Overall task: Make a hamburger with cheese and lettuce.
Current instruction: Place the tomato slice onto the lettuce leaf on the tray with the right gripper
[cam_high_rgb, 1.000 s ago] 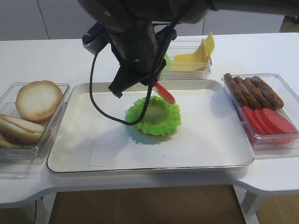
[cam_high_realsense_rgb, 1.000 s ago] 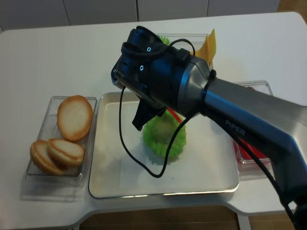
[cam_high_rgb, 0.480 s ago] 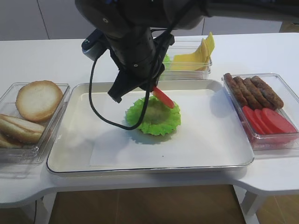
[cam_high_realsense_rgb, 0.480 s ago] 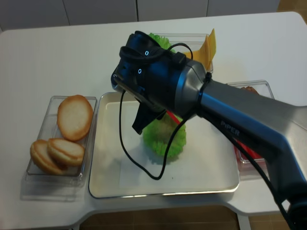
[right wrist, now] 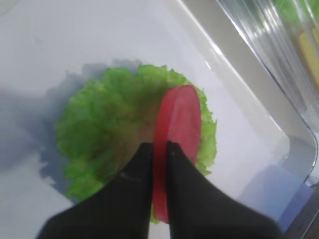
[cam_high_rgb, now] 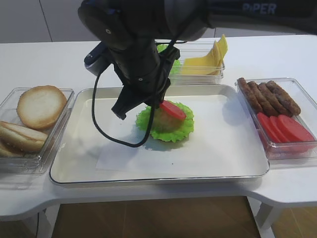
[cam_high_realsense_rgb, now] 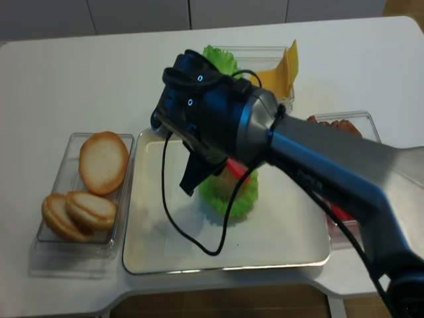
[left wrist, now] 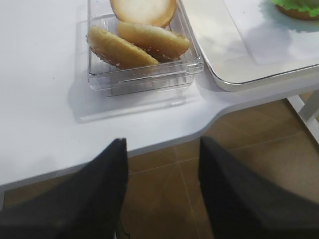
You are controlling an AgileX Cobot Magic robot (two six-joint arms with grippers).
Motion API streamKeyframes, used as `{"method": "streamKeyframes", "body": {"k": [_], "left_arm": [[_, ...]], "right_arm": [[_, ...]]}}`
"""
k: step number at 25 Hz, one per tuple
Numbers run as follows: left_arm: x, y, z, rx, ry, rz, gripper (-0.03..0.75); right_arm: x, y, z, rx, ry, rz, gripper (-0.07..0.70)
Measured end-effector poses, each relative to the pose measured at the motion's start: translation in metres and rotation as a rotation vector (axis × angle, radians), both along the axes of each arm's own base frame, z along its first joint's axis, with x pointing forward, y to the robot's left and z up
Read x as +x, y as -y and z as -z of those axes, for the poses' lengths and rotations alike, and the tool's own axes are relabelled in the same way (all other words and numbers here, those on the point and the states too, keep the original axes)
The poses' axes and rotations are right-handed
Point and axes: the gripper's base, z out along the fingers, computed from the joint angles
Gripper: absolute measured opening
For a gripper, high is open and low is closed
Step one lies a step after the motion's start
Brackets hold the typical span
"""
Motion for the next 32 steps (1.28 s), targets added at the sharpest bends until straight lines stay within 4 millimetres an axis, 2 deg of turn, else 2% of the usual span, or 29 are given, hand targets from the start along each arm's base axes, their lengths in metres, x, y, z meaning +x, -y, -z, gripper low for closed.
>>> {"method": "streamKeyframes", "body": {"k": [9, 16, 19, 27, 32], "left_arm": [[0.000, 0.000, 0.000, 0.000, 0.000, 0.000, 0.342], [0.000, 0.000, 0.000, 0.000, 0.000, 0.000, 0.342], [0.000, 0.000, 0.000, 0.000, 0.000, 0.000, 0.342], [0.000, 0.000, 0.000, 0.000, 0.000, 0.000, 0.342], [0.000, 0.000, 0.000, 0.000, 0.000, 0.000, 0.342]], "right_arm": [[0.000, -0.002, 0.006, 0.002, -0.022, 0.002, 0.068], [-0.004, -0.004, 0.007, 0.032, -0.059, 0.011, 0.213], [-0.004, -0.005, 0.007, 0.037, -0.066, 0.013, 0.247], [-0.004, -0.004, 0.007, 0.040, -0.066, 0.013, 0.258], [-0.005, 0.000, -0.003, 0.055, -0.072, -0.019, 0.258]]}}
